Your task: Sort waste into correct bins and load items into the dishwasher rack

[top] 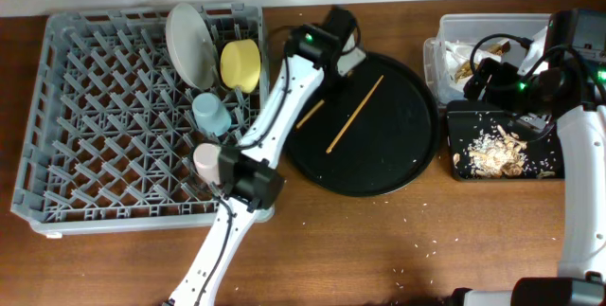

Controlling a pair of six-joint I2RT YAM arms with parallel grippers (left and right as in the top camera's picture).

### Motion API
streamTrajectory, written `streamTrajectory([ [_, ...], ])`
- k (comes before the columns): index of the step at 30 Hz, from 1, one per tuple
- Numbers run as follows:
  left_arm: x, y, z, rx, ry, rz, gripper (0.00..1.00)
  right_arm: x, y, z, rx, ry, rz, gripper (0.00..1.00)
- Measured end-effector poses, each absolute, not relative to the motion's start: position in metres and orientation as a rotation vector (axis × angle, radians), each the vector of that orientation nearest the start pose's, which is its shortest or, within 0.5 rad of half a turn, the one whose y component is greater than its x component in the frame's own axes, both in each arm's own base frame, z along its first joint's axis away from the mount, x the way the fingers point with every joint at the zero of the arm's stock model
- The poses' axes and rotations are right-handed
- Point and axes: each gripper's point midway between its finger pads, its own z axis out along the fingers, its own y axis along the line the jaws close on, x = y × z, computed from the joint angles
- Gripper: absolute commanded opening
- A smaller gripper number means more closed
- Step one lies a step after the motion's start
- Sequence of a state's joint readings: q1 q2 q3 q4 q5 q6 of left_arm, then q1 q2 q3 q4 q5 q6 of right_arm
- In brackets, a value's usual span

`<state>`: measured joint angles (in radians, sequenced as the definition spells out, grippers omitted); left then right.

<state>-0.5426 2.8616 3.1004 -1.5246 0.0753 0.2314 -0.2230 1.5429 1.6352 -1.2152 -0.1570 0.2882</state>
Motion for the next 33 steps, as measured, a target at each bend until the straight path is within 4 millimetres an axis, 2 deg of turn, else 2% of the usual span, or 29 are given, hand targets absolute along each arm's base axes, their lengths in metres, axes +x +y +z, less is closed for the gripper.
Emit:
streamTrajectory([
  [2, 0.476, -0.285, 0.117, 0.96, 2.661, -0.171, 0.0, 0.354, -0.053, 0.24, 0.635, 2.616, 0.232, 0.99],
  [4, 0.47, -0.247, 0.19, 0.768, 2.637, -0.127, 0.0, 0.354, -0.053, 0.24, 0.634, 2.615, 0.232, 0.99],
  [5, 0.469, -0.232, 0.219, 0.686, 2.604, -0.118, 0.0, 0.354, -0.053, 0.24, 0.634, 2.616, 0.231, 0.98],
  [6, 0.469, -0.223, 0.236, 0.636, 2.582, -0.118, 0.0, 0.354, -0.053, 0.24, 0.634, 2.616, 0.232, 0.98],
  [8, 0.468, -0.21, 0.253, 0.575, 2.566, -0.117, 0.0, 0.354, -0.053, 0.24, 0.634, 2.615, 0.231, 0.98],
  [10, 0.463, -0.204, 0.261, 0.549, 2.577, -0.113, 0.0, 0.353, -0.053, 0.24, 0.634, 2.616, 0.232, 0.98],
  [12, 0.439, -0.191, 0.269, 0.505, 2.647, -0.087, 0.0, 0.354, -0.053, 0.24, 0.633, 2.616, 0.232, 0.98],
  [14, 0.401, -0.165, 0.274, 0.362, 2.755, -0.043, 0.0, 0.353, -0.053, 0.239, 0.635, 2.618, 0.232, 0.98],
  [15, 0.393, -0.157, 0.276, 0.29, 2.773, -0.038, 0.01, 0.353, -0.053, 0.24, 0.634, 2.617, 0.232, 0.98],
  [16, 0.384, -0.152, 0.27, 0.237, 2.812, -0.032, 0.0, 0.353, -0.053, 0.24, 0.634, 2.617, 0.232, 0.98],
  [17, 0.37, -0.145, 0.255, 0.164, 2.892, -0.005, 0.01, 0.353, -0.053, 0.24, 0.634, 2.617, 0.232, 0.98],
  [18, 0.368, -0.144, 0.241, 0.121, 2.931, 0.012, 0.01, 0.354, -0.053, 0.24, 0.634, 2.616, 0.232, 0.98],
  [23, 0.386, -0.151, 0.157, -0.084, 2.985, 0.036, 0.01, 0.353, -0.053, 0.239, 0.635, 2.618, 0.232, 0.98],
  [26, 0.38, -0.147, 0.111, -0.117, 3.025, 0.071, 0.0, 0.353, -0.052, 0.239, 0.635, 2.62, 0.232, 0.98],
  [29, 0.376, -0.139, 0.096, -0.123, 3.044, 0.109, 0.0, 0.353, -0.052, 0.239, 0.635, 2.62, 0.232, 0.98],
  [31, 0.376, -0.137, 0.095, -0.093, 3.046, 0.12, 0.01, 0.353, -0.052, 0.239, 0.636, 2.62, 0.232, 0.98],
  [33, 0.376, -0.137, 0.095, -0.067, 3.047, 0.122, 0.32, 0.353, -0.052, 0.239, 0.636, 2.62, 0.232, 0.98],
])
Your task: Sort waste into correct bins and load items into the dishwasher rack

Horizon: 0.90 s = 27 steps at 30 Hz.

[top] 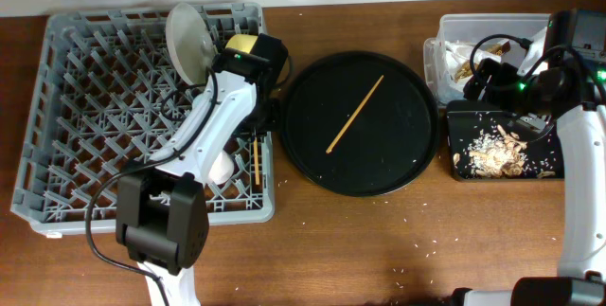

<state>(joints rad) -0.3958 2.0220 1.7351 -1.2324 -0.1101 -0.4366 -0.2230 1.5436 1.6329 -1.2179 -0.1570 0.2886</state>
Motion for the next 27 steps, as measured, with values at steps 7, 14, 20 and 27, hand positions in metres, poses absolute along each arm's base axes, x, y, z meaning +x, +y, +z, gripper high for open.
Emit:
streamTrajectory([
  [7, 0.377, -0.151, 0.151, 0.074, 3.05, 0.012, 0.42, 0.353, -0.053, 0.238, 0.636, 2.621, 0.231, 0.98],
  [14, 0.417, -0.259, 0.216, 0.347, 2.671, -0.239, 0.41, 0.353, -0.052, 0.238, 0.636, 2.622, 0.232, 0.98],
  [20, 0.4, -0.324, 0.102, 0.88, 2.733, -0.12, 0.41, 0.353, -0.052, 0.238, 0.636, 2.621, 0.231, 0.99],
  [27, 0.398, -0.327, 0.03, 1.064, 2.786, -0.064, 0.41, 0.353, -0.052, 0.238, 0.636, 2.621, 0.232, 0.98],
])
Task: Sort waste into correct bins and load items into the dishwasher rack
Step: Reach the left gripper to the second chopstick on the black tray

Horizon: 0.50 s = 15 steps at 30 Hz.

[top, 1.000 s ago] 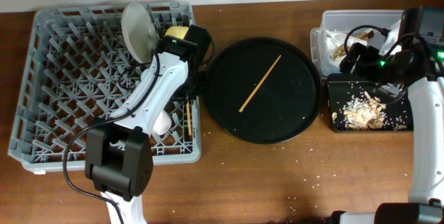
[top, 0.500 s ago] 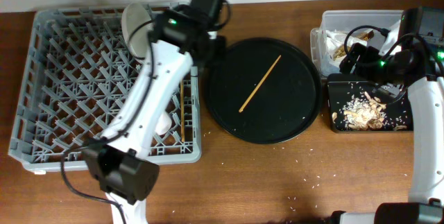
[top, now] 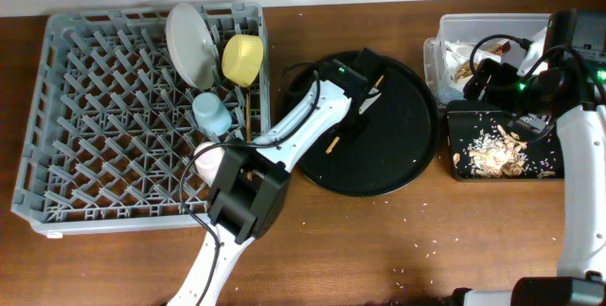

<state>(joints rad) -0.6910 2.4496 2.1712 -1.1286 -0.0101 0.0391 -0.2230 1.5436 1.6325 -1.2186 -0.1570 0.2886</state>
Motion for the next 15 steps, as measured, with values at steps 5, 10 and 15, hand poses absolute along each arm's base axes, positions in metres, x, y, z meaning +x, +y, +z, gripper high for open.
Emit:
streamTrajectory([
  [5, 0.398, -0.328, 0.008, 1.083, 2.809, -0.056, 0.35, 0.353, -0.052, 0.238, 0.636, 2.621, 0.231, 0.99],
  [10, 0.404, -0.334, 0.009, 1.081, 2.772, -0.077, 0.27, 0.353, -0.052, 0.238, 0.635, 2.621, 0.232, 0.99],
  [15, 0.402, -0.337, 0.009, 1.087, 2.777, -0.112, 0.17, 0.353, -0.052, 0.238, 0.636, 2.621, 0.232, 0.98],
])
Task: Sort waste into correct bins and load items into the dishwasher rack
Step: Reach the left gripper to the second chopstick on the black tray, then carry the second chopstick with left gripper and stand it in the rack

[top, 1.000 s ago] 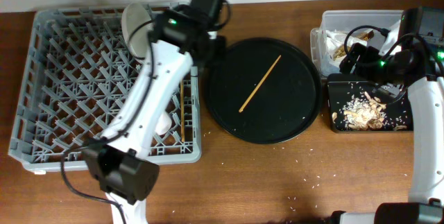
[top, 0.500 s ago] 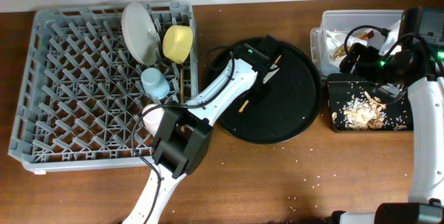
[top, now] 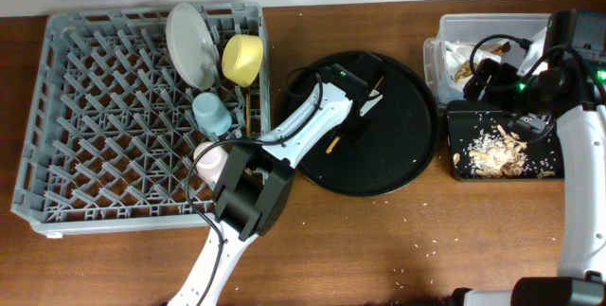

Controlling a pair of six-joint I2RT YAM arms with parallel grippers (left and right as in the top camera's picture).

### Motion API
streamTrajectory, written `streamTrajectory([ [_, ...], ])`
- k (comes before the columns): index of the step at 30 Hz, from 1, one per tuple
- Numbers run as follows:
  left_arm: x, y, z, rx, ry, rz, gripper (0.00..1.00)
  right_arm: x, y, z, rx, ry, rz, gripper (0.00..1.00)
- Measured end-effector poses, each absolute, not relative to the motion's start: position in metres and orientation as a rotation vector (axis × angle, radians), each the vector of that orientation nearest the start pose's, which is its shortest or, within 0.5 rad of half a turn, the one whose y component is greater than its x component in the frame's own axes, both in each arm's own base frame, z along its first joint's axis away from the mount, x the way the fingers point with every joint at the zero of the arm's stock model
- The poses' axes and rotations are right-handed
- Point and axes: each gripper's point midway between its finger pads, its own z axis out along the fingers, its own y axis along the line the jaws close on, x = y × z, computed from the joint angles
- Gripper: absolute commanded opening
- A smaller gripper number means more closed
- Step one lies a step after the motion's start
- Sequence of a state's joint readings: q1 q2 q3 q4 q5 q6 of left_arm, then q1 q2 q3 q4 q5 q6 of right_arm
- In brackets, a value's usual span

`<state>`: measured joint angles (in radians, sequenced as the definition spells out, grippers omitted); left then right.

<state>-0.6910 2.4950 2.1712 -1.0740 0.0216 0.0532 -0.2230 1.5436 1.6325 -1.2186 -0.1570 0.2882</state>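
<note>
In the overhead view a black round tray [top: 379, 178] lies mid-table. One wooden chopstick [top: 332, 142] lies slanted on it. My left gripper [top: 367, 93] sits right over the chopstick's upper half and hides it; its jaws cannot be made out. Left of the tray stands the grey dishwasher rack [top: 114, 126]. It holds a grey plate [top: 189, 43], a yellow bowl [top: 241, 60], a blue cup [top: 209, 112], a pink cup [top: 210, 161] and another chopstick [top: 247, 115]. My right gripper [top: 480, 71] hangs over the clear bin [top: 445, 36], and its state is unclear.
A black bin [top: 492, 150] with food scraps sits in front of the clear bin at the right edge. Crumbs are scattered on the wooden table [top: 407, 249] in front of the tray. My left arm crosses the rack's right corner.
My left gripper has shifted very slightly over the chopstick on the tray. The right arm and all other things are where they were.
At first two chopsticks lay on the tray, with my left gripper at the tray's far left rim. Then the gripper was over the rack's right side, one chopstick lay in the rack and one stayed on the tray. Since then the gripper has been over that remaining chopstick.
</note>
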Motion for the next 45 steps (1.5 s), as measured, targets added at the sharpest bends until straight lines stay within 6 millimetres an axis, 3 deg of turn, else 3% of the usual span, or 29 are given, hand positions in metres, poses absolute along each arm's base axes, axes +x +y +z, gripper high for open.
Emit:
streamTrajectory([
  [2, 0.399, -0.34, 0.009, 1.097, 2.779, -0.146, 0.02, 0.353, -0.052, 0.238, 0.635, 2.622, 0.231, 0.98],
  [3, 0.399, -0.341, 0.009, 1.096, 2.781, -0.153, 0.0, 0.353, -0.052, 0.238, 0.637, 2.621, 0.232, 0.98],
  [9, 0.398, -0.342, 0.01, 1.099, 2.782, -0.162, 0.0, 0.353, -0.052, 0.238, 0.636, 2.621, 0.232, 0.98],
  [12, 0.386, -0.332, 0.018, 1.113, 2.849, -0.132, 0.0, 0.353, -0.053, 0.239, 0.635, 2.62, 0.232, 0.99],
  [14, 0.385, -0.327, 0.054, 1.098, 2.88, -0.116, 0.0, 0.353, -0.052, 0.238, 0.637, 2.621, 0.231, 0.99],
  [16, 0.398, -0.323, 0.102, 1.025, 2.823, -0.112, 0.0, 0.353, -0.052, 0.238, 0.636, 2.621, 0.232, 0.98],
  [17, 0.406, -0.316, 0.142, 0.957, 2.769, -0.119, 0.0, 0.353, -0.052, 0.238, 0.637, 2.62, 0.232, 0.99],
  [18, 0.407, -0.304, 0.17, 0.905, 2.745, -0.114, 0.0, 0.353, -0.052, 0.238, 0.636, 2.622, 0.231, 0.98],
  [24, 0.413, -0.275, 0.237, 0.705, 2.655, -0.138, 0.0, 0.353, -0.052, 0.239, 0.636, 2.621, 0.232, 0.99],
  [26, 0.398, -0.245, 0.282, 0.589, 2.616, -0.113, 0.0, 0.353, -0.053, 0.238, 0.636, 2.621, 0.231, 0.98],
  [28, 0.373, -0.186, 0.312, 0.353, 2.654, -0.057, 0.0, 0.353, -0.053, 0.238, 0.637, 2.62, 0.231, 0.99],
  [30, 0.355, -0.139, 0.302, 0.166, 2.744, 0.017, 0.0, 0.353, -0.052, 0.238, 0.636, 2.621, 0.231, 0.99],
  [32, 0.348, -0.124, 0.271, 0.088, 2.848, 0.085, 0.0, 0.353, -0.053, 0.238, 0.636, 2.621, 0.231, 0.98],
  [33, 0.344, -0.122, 0.237, 0.074, 2.94, 0.14, 0.0, 0.353, -0.052, 0.238, 0.637, 2.622, 0.231, 0.99],
  [36, 0.348, -0.127, 0.17, 0.064, 3.025, 0.173, 0.0, 0.353, -0.053, 0.238, 0.636, 2.619, 0.229, 0.98],
  [39, 0.343, -0.127, 0.123, 0.036, 3.064, 0.186, 0.0, 0.353, -0.053, 0.238, 0.637, 2.622, 0.228, 0.98],
  [41, 0.349, -0.129, 0.109, 0.016, 3.042, 0.166, 0.01, 0.353, -0.053, 0.238, 0.636, 2.622, 0.228, 0.98],
  [42, 0.352, -0.131, 0.105, 0.01, 3.03, 0.157, 0.07, 0.353, -0.053, 0.238, 0.637, 2.622, 0.228, 0.98],
  [44, 0.354, -0.133, 0.1, 0.003, 3.019, 0.143, 0.31, 0.353, -0.053, 0.238, 0.637, 2.622, 0.228, 0.99],
  [45, 0.354, -0.133, 0.099, -0.004, 3.021, 0.142, 0.36, 0.353, -0.053, 0.238, 0.638, 2.622, 0.228, 0.99],
])
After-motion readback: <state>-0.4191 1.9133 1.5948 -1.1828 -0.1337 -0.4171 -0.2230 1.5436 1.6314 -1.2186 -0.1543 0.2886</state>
